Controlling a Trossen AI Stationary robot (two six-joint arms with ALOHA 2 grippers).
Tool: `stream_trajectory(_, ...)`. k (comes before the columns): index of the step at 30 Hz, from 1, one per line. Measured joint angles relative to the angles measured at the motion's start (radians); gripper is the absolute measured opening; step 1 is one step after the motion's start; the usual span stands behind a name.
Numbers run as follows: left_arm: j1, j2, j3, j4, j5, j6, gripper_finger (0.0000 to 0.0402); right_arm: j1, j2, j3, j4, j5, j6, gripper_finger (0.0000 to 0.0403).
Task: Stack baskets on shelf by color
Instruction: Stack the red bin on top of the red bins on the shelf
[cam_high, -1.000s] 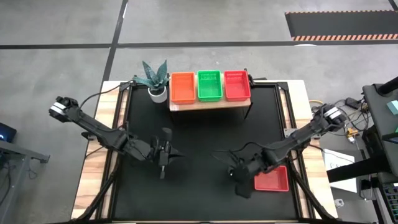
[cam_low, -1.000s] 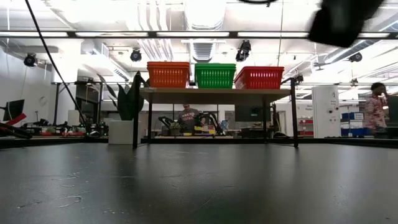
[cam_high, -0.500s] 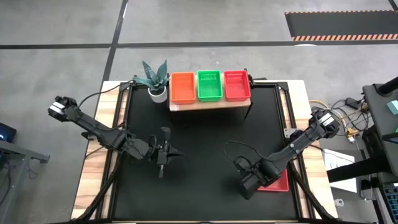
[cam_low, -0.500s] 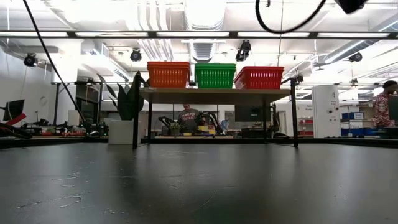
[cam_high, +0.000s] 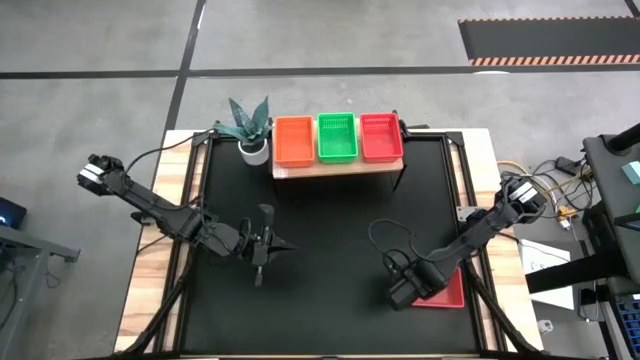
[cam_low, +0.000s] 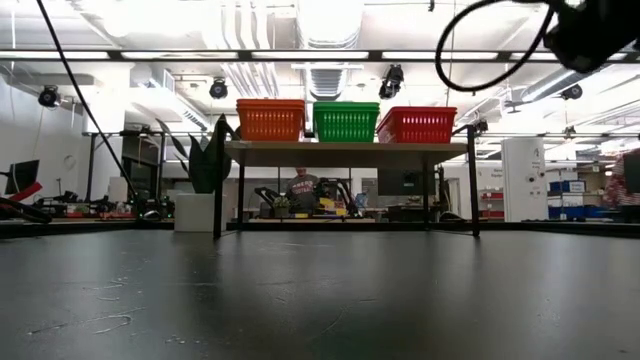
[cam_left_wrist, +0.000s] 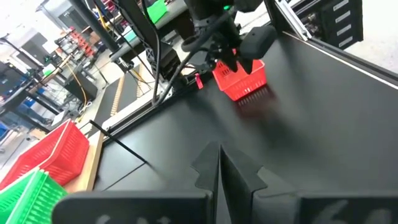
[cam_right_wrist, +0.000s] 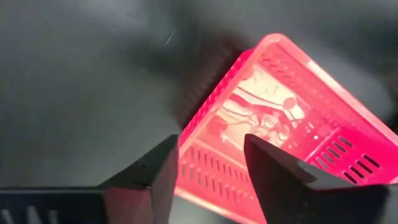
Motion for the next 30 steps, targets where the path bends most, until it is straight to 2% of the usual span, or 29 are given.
stream_trajectory(5, 0.000, 0.000, 0.000, 0.000, 0.000, 0.008, 0.0000, -0.003, 0.000, -0.052, 0.080, 0.000, 0.001, 0.0191)
stream_trajectory(11, 0.000, 0.000, 0.000, 0.000, 0.000, 0.008, 0.0000, -0.003, 0.000, -0.122, 0.228, 0.000, 0.017, 0.0178)
stream_trajectory(16, 0.000, 0.000, 0.000, 0.000, 0.000, 0.008, 0.0000, -0.002, 0.000, -0.149, 0.285, 0.000, 0.041, 0.0140)
stream_trajectory(26, 0.000, 0.000, 0.000, -0.001, 0.000, 0.007, 0.0000, -0.002, 0.000, -0.122, 0.283, 0.003, 0.001, 0.0022)
stream_trajectory(30, 0.000, 0.000, 0.000, -0.001, 0.000, 0.007, 0.0000, -0.002, 0.000, -0.083, 0.282, 0.002, -0.128, 0.0013)
